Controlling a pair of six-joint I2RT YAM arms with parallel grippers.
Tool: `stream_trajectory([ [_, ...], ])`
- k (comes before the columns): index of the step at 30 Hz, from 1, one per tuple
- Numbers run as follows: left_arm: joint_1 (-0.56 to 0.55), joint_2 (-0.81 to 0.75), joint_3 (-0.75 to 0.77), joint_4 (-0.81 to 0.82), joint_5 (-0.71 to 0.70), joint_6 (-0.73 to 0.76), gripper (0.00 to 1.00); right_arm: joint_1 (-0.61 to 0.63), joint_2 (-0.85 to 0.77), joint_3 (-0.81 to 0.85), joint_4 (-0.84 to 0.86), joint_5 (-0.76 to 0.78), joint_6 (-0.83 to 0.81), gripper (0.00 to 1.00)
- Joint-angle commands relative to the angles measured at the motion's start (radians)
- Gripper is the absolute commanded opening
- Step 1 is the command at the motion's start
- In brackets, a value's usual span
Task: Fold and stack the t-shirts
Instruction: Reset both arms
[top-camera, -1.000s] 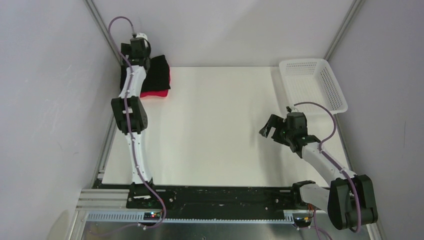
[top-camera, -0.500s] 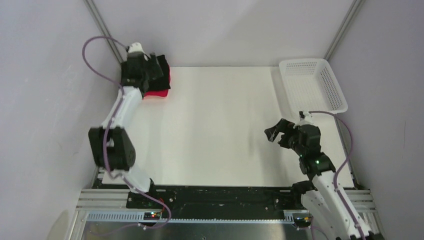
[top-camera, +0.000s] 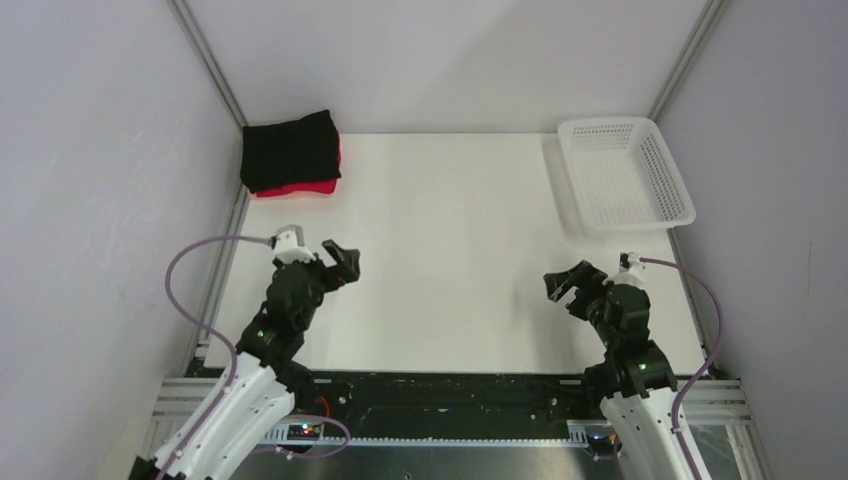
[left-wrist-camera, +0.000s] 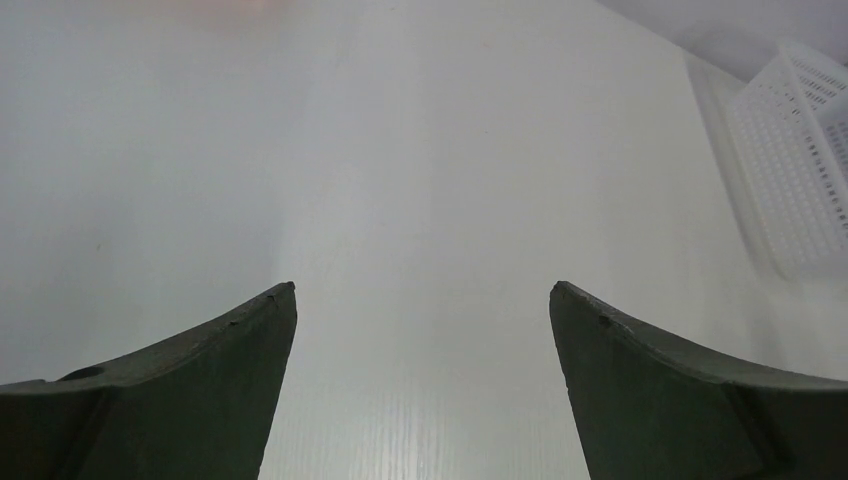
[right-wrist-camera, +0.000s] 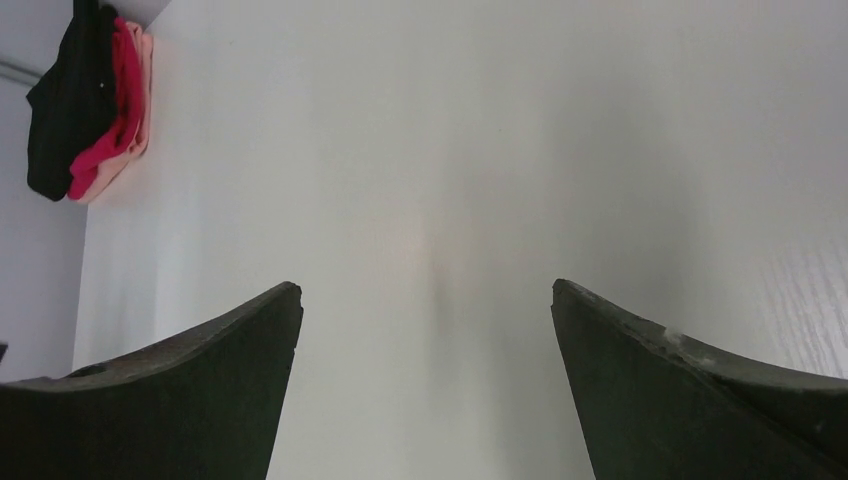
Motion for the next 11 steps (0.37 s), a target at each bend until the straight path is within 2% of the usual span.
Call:
stream_trajectory([
  [1,-0.005,-0.166,-0.078,-0.105,-0.047,-0.078,1.0,0.005,0.003,-0.007,0.002,0.074,0.039,0.99],
  [5,-0.004,-0.252,-0.118,-0.131,-0.079,-0.088,1.0,0.006,0.031,-0.009,0.022,0.065,0.042,0.99],
  [11,-0.005,-0.195,-0.08,-0.135,-0.08,-0.082,1.0,0.012,0.047,-0.009,0.049,0.034,0.031,0.99],
])
